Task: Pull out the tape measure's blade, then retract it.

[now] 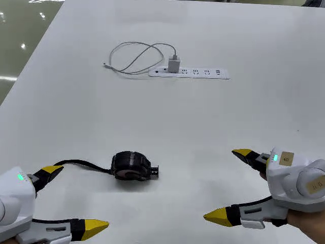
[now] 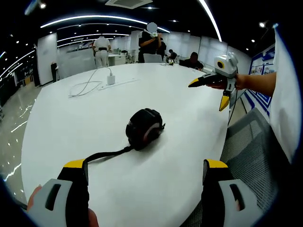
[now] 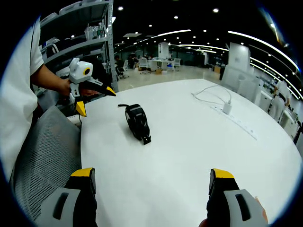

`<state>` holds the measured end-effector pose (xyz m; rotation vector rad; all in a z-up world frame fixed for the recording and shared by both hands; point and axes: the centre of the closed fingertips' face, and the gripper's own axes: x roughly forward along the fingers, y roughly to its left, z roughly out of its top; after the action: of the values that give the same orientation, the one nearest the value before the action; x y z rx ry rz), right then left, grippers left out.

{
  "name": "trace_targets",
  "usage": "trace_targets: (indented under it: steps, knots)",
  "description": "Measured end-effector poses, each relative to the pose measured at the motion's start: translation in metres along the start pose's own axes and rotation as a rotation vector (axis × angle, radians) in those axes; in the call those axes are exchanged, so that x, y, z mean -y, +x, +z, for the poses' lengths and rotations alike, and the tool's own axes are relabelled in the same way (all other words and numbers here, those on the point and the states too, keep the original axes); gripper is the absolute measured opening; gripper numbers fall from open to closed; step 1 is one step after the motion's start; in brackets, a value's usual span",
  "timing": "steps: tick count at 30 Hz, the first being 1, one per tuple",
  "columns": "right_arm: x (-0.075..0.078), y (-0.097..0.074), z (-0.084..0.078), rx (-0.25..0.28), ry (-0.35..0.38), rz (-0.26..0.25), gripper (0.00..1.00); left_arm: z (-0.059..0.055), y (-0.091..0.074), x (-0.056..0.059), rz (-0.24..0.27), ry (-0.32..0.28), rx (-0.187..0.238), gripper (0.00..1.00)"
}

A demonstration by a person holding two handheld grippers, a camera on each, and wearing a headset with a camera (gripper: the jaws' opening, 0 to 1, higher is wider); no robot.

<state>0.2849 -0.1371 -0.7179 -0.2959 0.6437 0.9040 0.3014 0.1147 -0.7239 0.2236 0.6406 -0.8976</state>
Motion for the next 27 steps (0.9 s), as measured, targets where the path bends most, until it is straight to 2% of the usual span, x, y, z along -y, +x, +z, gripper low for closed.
trace_targets:
  steps: [12,22,27]
  knots:
    - [-0.004,-0.015,-0.011,-0.002,0.019,-0.018,0.99,-0.010,-0.008,0.003,-0.019,0.036,-0.029,0.99]
    - [-0.010,-0.028,-0.019,-0.003,0.036,-0.025,0.99,-0.010,-0.016,-0.001,-0.006,0.064,-0.028,0.99]
    - [-0.011,-0.032,-0.022,-0.005,0.044,-0.027,0.99,-0.010,-0.018,0.000,-0.013,0.045,-0.025,0.99]
